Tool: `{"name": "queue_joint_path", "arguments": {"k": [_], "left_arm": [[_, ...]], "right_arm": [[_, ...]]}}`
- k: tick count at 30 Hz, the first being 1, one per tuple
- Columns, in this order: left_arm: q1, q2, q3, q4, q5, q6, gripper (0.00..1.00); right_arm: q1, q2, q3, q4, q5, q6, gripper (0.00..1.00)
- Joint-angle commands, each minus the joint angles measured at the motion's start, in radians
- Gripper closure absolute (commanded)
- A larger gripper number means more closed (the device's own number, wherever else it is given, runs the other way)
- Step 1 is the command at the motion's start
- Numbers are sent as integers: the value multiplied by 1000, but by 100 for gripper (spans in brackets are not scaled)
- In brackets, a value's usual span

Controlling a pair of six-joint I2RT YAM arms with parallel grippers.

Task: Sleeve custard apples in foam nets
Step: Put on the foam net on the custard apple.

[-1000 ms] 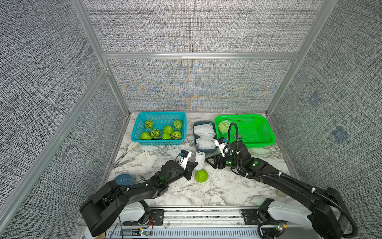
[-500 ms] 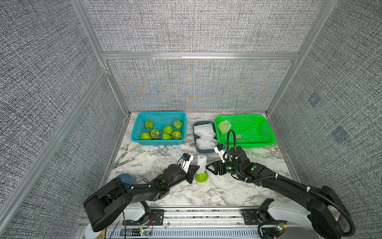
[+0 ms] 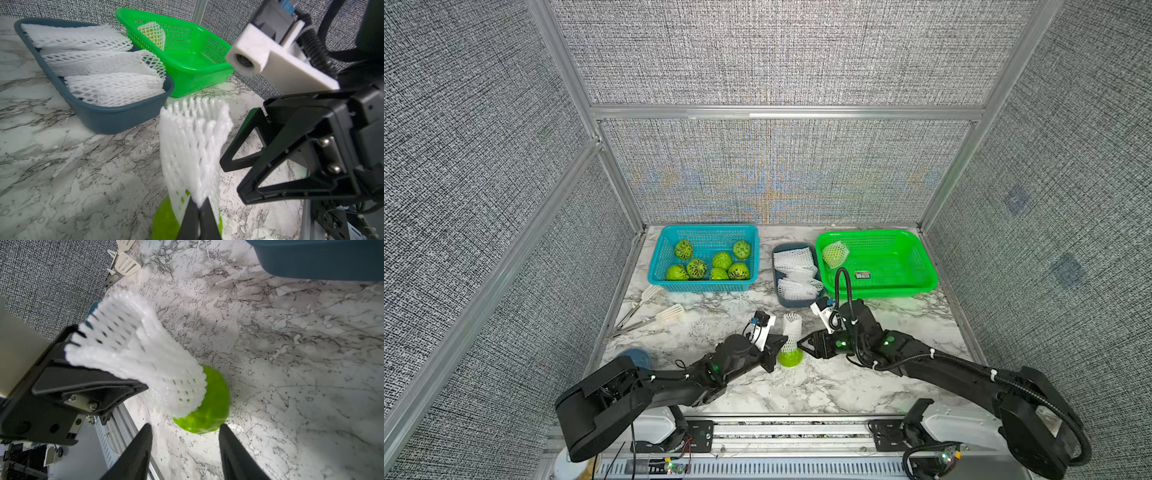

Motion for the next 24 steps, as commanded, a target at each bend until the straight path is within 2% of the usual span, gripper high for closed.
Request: {"name": "queue_joint_path", "arguments": {"k": [1, 4, 18, 24], "left_arm": [[-10, -3, 0, -8, -13, 11, 97], [-18, 0, -7, -11, -19, 9, 96], [-31, 17, 16, -92, -33, -5, 94], [-43, 29, 8, -101, -33, -23, 94]], "right_arm": [[3, 3, -1, 39, 2, 5, 52], [5, 4, -3, 47, -2, -1, 54], [27, 39, -17, 69, 9, -45, 54], [27, -31, -60, 95, 35, -18, 47]]}}
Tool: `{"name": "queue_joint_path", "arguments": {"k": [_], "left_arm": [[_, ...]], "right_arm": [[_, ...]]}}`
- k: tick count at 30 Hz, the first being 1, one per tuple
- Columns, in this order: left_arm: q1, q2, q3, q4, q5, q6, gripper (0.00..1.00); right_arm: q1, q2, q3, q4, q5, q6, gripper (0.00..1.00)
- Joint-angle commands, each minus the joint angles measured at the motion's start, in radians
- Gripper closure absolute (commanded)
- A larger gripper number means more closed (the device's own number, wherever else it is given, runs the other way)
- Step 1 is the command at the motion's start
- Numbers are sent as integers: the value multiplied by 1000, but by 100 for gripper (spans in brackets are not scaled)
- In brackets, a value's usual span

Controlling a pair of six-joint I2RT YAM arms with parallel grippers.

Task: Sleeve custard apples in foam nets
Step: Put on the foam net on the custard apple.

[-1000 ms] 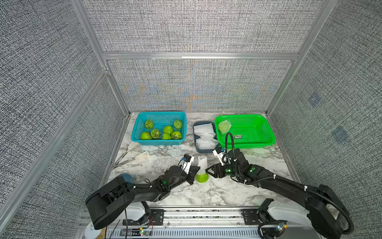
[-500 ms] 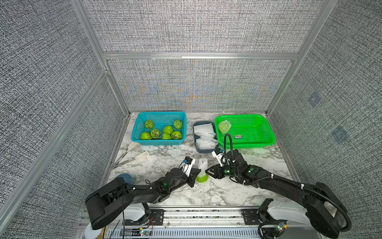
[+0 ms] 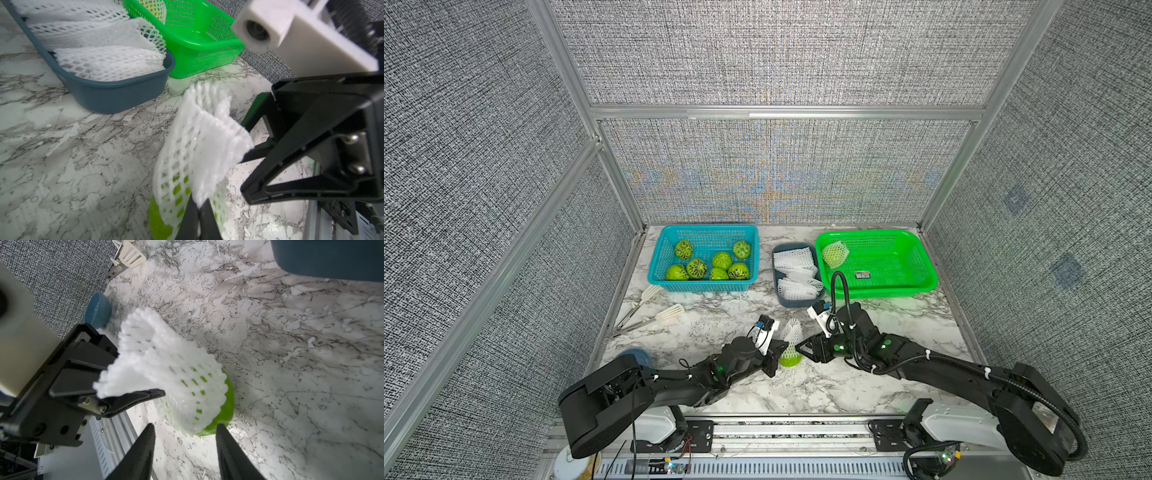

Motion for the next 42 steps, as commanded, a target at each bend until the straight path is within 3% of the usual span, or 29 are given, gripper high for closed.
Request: {"name": "queue_joint_path", "arguments": {"k": [1, 16, 27, 33, 42], "left_arm": [[-8, 7, -4, -20, -3, -17, 94], [-42, -57, -38, -79, -49, -40, 94], [-46, -33, -37, -74, -60, -47, 91], [-48, -38, -36, -96, -65, -53, 86], [-51, -43, -39, -103, -50, -73, 67]], "right_arm": [[0, -49, -26, 31, 39, 31, 45], [-76, -407, -183, -7, 315, 346, 38], [-85, -67, -105, 160, 120, 355, 30], [-60, 60, -61, 222, 82, 345, 29], [-33, 110, -67, 257, 78, 344, 29]]}}
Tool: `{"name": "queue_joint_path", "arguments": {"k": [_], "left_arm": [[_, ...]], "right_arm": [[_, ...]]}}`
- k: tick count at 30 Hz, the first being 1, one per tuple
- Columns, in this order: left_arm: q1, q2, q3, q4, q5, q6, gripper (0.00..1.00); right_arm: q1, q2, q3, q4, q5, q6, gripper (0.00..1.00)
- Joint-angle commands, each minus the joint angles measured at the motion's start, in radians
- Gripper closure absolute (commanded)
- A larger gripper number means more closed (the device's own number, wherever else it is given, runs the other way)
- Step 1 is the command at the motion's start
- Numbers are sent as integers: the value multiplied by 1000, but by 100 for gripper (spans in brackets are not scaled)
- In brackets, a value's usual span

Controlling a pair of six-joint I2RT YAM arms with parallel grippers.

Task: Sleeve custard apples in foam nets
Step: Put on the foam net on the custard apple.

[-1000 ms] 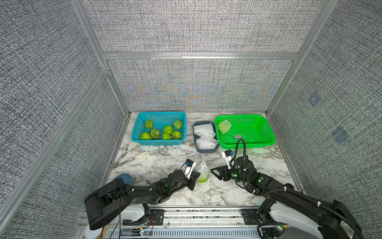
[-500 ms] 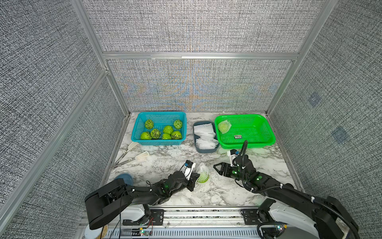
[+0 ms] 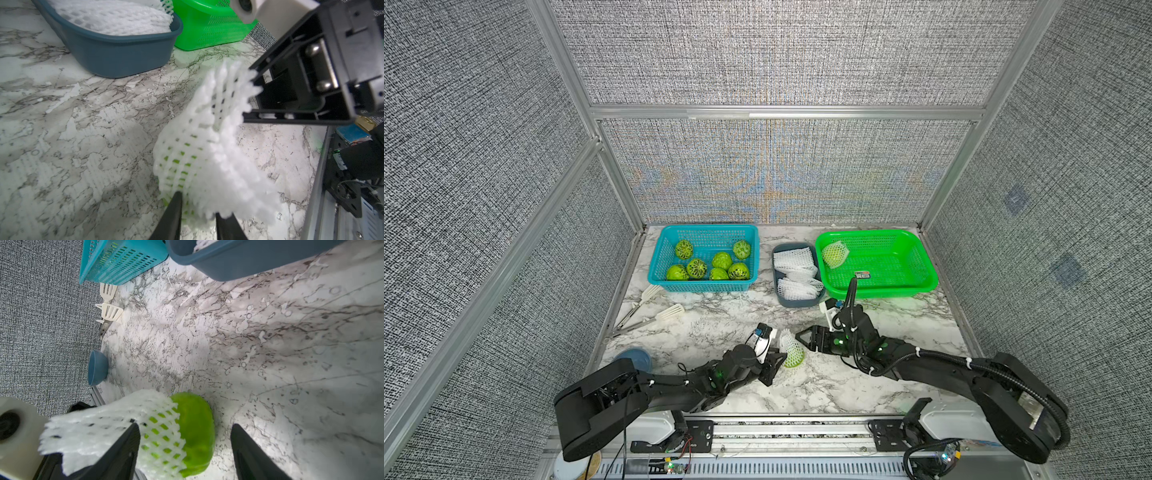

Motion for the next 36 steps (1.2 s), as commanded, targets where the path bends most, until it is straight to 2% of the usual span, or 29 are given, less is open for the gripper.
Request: {"name": "queue_joint_path", "arguments": {"k": [1, 12, 15, 36], "left_arm": [[-2, -5, -1, -15, 5, -7, 67], [-7, 1, 2, -42, 17, -24, 69], [-7, 12, 11, -55, 12, -28, 70], [-7, 96, 79, -76, 9, -15, 69]], "right_arm": [[7, 7, -2, 35, -6, 3, 29], [10, 26, -21, 106, -59, 14, 31], [11, 37, -29, 118, -57, 19, 34], [-2, 6, -118, 123, 77, 53, 76]]}}
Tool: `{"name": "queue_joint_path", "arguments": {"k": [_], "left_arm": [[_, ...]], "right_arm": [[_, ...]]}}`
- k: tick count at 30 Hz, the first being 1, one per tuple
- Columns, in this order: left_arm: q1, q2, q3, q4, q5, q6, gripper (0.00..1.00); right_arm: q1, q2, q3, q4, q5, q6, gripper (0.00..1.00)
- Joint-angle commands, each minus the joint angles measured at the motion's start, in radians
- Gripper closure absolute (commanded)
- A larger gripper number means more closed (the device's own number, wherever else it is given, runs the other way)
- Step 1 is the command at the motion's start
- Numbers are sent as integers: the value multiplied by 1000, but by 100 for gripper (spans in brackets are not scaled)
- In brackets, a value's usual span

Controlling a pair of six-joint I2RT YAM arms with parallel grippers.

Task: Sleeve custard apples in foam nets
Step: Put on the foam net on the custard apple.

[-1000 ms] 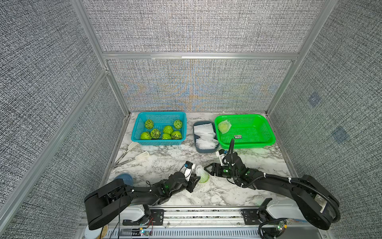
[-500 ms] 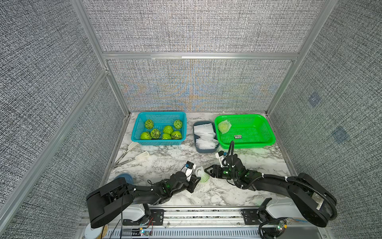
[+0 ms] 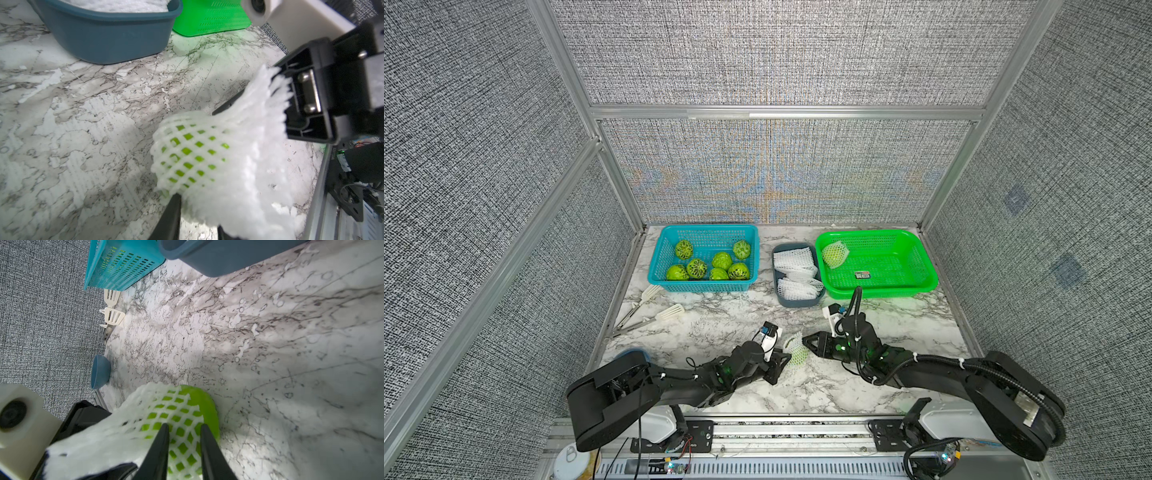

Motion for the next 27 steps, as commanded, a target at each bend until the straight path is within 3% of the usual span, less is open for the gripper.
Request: {"name": "queue_joint_path", "arguments": {"k": [1, 12, 21, 27], "left_arm": [[0, 16, 11, -32, 0, 14, 69], [-1, 58, 41, -29, 22, 26, 68], [0, 65, 65, -48, 26, 48, 66], [0, 35, 61, -70, 8, 57, 55]], "right_arm": [[-5, -7, -12, -52, 49, 9, 77], [-21, -34, -40, -119, 117, 1, 79], [-44, -61, -19, -180, 124, -41, 69], [-62, -240, -12, -319, 206, -83, 57]]}}
